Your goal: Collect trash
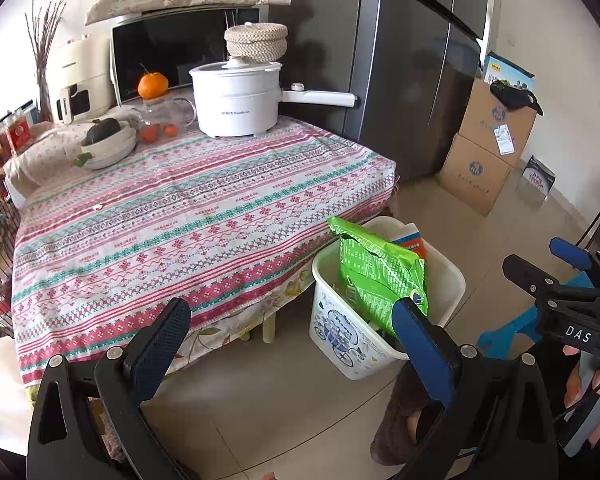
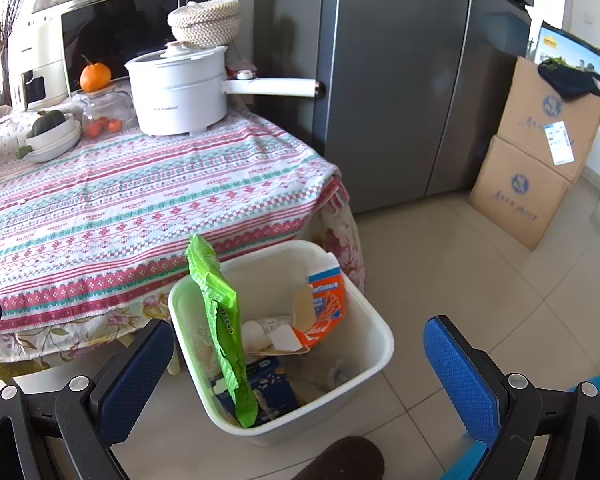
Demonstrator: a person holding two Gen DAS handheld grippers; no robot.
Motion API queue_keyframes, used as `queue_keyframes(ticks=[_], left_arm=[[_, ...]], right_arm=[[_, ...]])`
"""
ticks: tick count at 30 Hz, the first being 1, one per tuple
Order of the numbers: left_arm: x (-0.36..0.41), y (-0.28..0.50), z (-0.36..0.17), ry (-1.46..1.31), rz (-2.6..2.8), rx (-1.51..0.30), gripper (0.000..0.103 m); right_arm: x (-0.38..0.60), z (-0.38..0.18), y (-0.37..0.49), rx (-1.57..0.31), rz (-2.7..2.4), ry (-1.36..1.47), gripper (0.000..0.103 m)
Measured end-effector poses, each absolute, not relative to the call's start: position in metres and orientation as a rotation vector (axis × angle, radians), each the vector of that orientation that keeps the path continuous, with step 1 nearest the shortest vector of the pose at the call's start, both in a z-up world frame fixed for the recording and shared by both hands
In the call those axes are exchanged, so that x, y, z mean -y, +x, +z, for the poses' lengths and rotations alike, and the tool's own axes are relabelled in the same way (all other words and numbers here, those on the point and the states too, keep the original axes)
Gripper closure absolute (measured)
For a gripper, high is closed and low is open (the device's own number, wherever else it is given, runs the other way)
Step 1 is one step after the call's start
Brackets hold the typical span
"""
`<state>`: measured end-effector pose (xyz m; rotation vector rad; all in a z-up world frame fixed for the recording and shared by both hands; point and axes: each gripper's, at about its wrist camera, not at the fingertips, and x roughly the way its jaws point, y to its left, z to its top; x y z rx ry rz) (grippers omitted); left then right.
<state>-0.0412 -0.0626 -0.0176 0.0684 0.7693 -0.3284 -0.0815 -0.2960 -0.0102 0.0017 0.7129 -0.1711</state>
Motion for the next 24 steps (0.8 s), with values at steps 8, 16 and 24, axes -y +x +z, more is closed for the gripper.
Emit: queue_keyframes(ticks=[8, 16, 24], left_arm=[[0.0655, -0.0421, -0.019, 0.078, -0.327, -0.769, 0.001], [0.0671, -0.0423, -0.0216, 0.08, -0.332, -0.781, 0.001], [0.0703, -0.0424, -0.0248, 0.096, -0.334, -0.79, 0.001]], right_arm=[[0.296, -0.0106, -0.0809, -0.715, -0.173, 0.004, 0.001], [0.2971, -0.0104, -0.0799, -0.716, -0.174, 0.008, 0.0], [0.2967, -0.0105, -0.0799, -0.716, -0.176, 0.011, 0.0]])
